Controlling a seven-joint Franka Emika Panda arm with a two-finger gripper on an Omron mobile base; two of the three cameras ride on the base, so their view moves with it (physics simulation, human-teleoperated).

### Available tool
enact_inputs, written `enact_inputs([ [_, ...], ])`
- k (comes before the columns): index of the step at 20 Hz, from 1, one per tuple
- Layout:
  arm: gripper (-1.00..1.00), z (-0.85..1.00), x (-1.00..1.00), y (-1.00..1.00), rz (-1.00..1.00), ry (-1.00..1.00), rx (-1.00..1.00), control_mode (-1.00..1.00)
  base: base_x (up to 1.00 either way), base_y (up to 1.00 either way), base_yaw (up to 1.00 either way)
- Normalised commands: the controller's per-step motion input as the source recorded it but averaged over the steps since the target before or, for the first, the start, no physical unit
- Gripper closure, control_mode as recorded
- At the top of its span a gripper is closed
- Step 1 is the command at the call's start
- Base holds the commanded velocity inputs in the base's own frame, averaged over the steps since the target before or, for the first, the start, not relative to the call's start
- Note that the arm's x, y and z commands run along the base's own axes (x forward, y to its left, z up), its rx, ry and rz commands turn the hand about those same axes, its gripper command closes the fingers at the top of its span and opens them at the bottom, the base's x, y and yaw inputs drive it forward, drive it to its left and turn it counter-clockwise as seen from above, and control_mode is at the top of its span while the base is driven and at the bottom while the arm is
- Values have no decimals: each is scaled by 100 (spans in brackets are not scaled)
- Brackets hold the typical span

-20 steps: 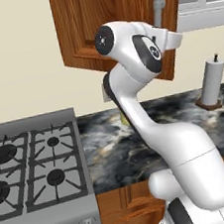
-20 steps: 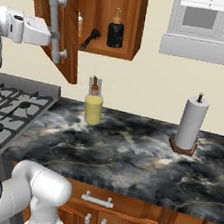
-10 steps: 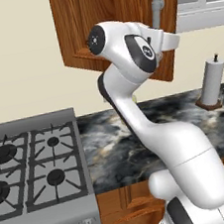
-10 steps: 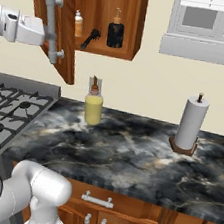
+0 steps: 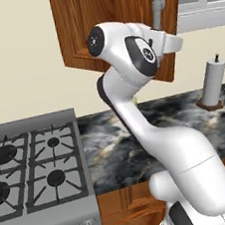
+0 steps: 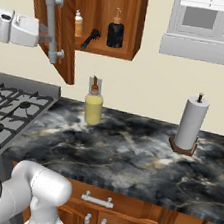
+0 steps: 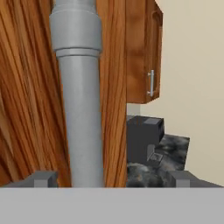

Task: Pick the soap dispenser and dish brush from the cabinet and place them on the counter.

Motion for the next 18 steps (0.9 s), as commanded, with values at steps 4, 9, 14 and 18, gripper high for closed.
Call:
enact_inputs([
  [4,-100,0,-59,0,0,-8,0,-100,0,0,0],
  [9,-100,6,-66,-1,0,-11,0,-100,0,0,0],
  [14,-100,8,-40,-19,0,-5,1,-100,0,0,0],
  [18,-100,10,-12,-41,0,0,5,-100,0,0,0],
])
